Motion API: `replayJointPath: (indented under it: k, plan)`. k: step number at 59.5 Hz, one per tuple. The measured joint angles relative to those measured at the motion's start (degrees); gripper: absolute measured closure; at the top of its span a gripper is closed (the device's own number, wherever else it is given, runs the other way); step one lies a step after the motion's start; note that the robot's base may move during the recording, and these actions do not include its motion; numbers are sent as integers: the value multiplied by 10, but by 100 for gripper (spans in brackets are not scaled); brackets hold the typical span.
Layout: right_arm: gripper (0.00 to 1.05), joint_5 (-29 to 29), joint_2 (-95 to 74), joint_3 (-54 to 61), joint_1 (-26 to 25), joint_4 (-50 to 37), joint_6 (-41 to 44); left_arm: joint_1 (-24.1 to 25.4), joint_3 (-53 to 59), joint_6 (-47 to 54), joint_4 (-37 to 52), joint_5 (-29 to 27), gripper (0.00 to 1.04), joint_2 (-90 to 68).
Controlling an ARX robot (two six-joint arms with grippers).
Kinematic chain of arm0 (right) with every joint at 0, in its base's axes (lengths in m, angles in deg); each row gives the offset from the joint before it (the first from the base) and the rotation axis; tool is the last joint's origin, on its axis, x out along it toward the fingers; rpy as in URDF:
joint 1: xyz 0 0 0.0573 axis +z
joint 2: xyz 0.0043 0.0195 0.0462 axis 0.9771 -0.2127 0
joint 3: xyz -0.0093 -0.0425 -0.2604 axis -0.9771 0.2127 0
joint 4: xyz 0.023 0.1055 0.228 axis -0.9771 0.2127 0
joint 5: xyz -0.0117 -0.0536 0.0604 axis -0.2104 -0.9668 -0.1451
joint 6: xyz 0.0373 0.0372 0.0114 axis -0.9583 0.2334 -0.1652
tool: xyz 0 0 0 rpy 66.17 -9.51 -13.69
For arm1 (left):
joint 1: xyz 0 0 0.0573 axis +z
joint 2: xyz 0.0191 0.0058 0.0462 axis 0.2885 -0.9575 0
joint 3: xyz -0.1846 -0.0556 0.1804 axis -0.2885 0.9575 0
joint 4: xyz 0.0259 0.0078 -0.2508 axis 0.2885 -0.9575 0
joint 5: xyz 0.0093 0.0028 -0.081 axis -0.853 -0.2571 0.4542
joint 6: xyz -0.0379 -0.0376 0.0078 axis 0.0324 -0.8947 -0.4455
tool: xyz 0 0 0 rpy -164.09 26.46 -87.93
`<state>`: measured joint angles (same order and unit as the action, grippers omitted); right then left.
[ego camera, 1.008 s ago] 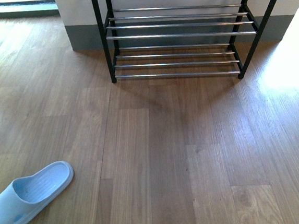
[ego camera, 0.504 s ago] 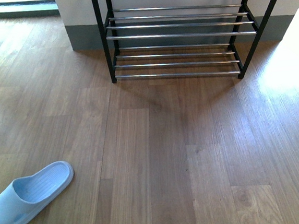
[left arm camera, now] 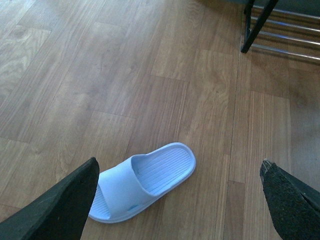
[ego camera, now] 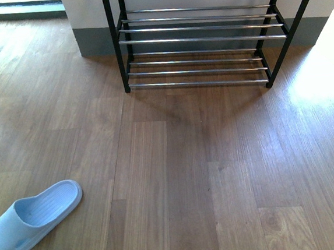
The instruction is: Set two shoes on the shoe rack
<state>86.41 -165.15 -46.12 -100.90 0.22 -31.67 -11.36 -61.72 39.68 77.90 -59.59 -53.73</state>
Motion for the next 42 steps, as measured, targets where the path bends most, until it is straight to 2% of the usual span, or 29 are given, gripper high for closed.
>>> replayJointPath:
  k: [24, 42]
  plan:
    - [103, 0, 0, 0, 0, 0, 0, -5, 15, -3, -28, -5, 9, 52]
    - [103, 0, 0, 0, 0, 0, 0, 5, -5, -2, 28, 6, 9, -74]
